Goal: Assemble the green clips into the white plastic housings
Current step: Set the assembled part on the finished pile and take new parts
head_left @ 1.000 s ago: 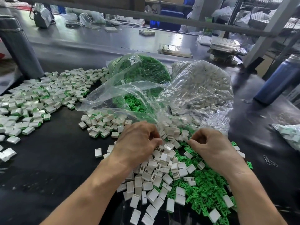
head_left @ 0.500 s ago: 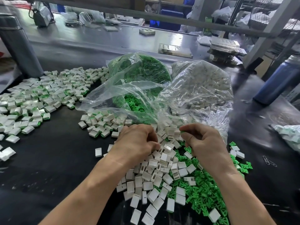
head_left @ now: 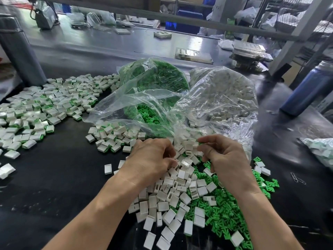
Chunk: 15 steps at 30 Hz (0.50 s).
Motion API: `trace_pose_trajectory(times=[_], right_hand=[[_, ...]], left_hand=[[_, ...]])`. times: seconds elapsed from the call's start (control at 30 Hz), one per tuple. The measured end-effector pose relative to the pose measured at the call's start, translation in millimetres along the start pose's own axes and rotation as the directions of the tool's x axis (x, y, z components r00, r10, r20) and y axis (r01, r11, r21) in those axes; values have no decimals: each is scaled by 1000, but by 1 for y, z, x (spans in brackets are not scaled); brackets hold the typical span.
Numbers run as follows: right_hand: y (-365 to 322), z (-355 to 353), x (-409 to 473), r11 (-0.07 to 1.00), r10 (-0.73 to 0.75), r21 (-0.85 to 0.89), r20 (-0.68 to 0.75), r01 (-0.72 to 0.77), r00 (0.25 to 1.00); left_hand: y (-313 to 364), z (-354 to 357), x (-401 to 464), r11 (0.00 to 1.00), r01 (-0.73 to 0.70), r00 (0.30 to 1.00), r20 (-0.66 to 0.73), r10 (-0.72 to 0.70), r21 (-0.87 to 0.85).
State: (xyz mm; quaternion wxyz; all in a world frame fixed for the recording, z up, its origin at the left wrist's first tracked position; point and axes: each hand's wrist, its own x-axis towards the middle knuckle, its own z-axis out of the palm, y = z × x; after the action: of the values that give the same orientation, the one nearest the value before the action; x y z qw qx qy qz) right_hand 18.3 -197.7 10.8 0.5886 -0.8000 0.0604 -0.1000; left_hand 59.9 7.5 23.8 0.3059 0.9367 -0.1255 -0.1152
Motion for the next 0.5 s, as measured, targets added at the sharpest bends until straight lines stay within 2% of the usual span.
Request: trace_pose_trajectory(times=[0.23, 0.5], right_hand=[[-1, 5, -2, 1000, -13, -9, 27, 14, 1000], [1, 6, -2, 1000, 3, 29, 31, -4, 1000]], left_hand=[[-5, 3, 1, 991, 13, 1000, 11, -12, -131], [-12, 0, 2, 987, -25, 999, 35, 31, -157]])
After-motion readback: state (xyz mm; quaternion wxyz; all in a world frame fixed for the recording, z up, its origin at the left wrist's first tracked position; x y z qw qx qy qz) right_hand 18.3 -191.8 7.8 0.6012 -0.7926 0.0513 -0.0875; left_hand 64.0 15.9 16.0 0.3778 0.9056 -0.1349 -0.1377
